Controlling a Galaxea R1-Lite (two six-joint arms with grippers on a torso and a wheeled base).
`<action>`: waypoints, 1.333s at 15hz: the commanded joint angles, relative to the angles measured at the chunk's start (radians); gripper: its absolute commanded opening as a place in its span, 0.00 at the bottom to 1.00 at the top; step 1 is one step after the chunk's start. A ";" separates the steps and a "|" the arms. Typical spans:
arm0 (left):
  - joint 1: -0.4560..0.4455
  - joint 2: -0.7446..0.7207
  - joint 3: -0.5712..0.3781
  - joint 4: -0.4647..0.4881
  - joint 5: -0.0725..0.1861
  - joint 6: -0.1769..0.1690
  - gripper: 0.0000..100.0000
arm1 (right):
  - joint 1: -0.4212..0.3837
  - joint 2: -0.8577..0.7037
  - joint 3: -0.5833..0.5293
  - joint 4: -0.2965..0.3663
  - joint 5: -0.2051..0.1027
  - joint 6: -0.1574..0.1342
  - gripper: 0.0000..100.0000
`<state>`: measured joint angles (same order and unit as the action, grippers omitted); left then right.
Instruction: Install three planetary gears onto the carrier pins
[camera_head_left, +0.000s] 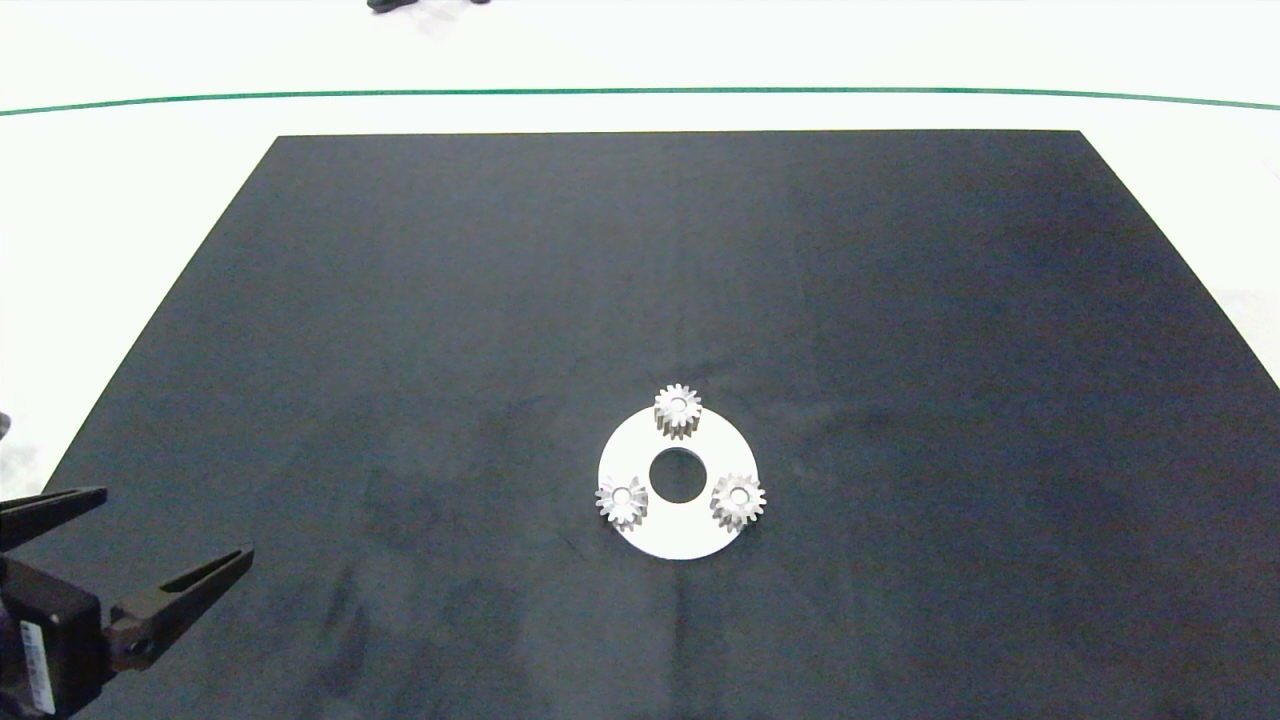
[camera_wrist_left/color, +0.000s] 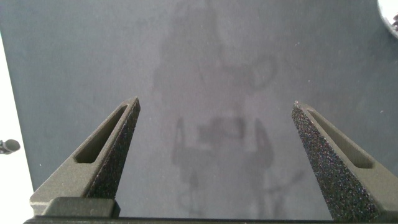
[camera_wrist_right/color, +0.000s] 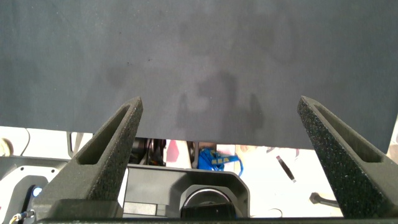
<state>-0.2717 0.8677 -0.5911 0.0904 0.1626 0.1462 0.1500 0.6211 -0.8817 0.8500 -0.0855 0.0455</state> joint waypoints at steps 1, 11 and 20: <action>0.028 -0.056 0.013 0.002 0.002 -0.028 1.00 | -0.047 -0.075 0.033 0.007 -0.002 -0.006 1.00; 0.207 -0.355 0.208 0.002 -0.001 -0.080 1.00 | -0.141 -0.222 0.133 0.004 0.001 -0.055 1.00; 0.230 -0.503 0.329 0.003 -0.005 -0.134 1.00 | -0.165 -0.319 0.290 -0.097 0.007 -0.058 1.00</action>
<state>-0.0451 0.3804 -0.2670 0.0932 0.1549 0.0134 -0.0062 0.3136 -0.6043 0.7494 -0.0783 -0.0115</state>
